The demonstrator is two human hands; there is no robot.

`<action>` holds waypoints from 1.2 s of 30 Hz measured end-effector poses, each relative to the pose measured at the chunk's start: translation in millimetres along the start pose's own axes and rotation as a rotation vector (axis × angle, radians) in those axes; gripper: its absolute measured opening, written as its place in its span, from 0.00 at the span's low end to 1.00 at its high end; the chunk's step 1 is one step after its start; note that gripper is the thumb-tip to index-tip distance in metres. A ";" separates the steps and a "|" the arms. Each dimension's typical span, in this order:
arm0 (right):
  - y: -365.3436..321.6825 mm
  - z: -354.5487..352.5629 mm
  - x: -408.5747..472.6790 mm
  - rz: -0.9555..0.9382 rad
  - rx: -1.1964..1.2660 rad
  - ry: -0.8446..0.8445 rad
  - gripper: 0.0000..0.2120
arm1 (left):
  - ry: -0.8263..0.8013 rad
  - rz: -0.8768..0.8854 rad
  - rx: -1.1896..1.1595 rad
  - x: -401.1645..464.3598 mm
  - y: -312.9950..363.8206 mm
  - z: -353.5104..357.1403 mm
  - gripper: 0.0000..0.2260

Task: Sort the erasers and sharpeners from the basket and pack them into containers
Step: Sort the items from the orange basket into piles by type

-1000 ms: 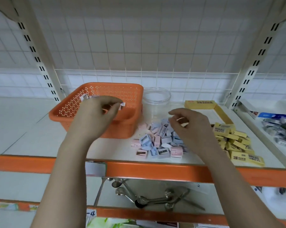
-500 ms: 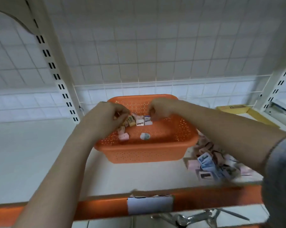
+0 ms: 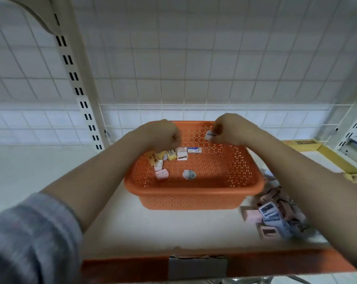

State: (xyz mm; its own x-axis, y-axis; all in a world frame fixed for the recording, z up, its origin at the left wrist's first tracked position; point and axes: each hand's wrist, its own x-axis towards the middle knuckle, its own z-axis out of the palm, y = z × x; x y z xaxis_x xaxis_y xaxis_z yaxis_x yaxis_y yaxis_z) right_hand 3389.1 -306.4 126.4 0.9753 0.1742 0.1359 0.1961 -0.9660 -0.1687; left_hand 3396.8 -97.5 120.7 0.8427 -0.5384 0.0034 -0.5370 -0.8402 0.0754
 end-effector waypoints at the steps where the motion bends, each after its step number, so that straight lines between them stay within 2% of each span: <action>1: 3.5 -8.2 -17.4 0.026 0.107 0.075 0.14 | -0.034 0.024 0.017 11.2 0.4 2.0 0.09; 4: 9.1 -21.6 -78.3 0.086 0.434 0.259 0.06 | -0.114 0.077 0.038 36.2 -0.1 10.7 0.09; 7: 4.7 -20.1 -126.3 0.107 0.638 0.399 0.07 | -0.193 0.100 0.075 48.5 1.0 19.3 0.12; 10: 1.4 -11.0 -150.4 0.157 0.734 0.488 0.10 | -0.218 0.131 0.160 53.0 4.7 28.5 0.16; 16: -0.5 -3.3 -171.9 0.216 0.786 0.521 0.08 | -0.166 0.118 0.104 54.2 7.7 30.3 0.11; 22: 12.5 -19.9 -185.5 0.257 0.758 0.625 0.06 | 0.045 0.103 -0.132 32.0 33.1 -17.1 0.09; 26: 31.1 -35.0 -199.0 0.232 0.781 0.693 0.05 | 0.218 0.095 -0.250 1.6 71.8 -40.6 0.08; 30: 62.9 -43.7 -216.2 0.201 0.817 0.737 0.06 | 0.420 0.056 -0.374 -28.0 125.8 -35.2 0.08; 34: 102.9 -43.7 -225.6 0.152 0.764 0.619 0.05 | 0.521 -0.027 -0.413 -50.2 185.3 -12.1 0.09; 36: 123.3 -37.7 -225.2 0.131 0.683 0.505 0.09 | 0.550 -0.101 -0.422 -58.7 210.9 2.4 0.10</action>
State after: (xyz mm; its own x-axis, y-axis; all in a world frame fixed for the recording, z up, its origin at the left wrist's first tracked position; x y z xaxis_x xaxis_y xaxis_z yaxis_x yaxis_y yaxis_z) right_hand 3189.8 -472.0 111.8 0.8639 -0.1935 0.4649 0.2612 -0.6172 -0.7422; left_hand 3234.0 -243.3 134.0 0.8446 -0.2539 0.4714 -0.4880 -0.7274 0.4825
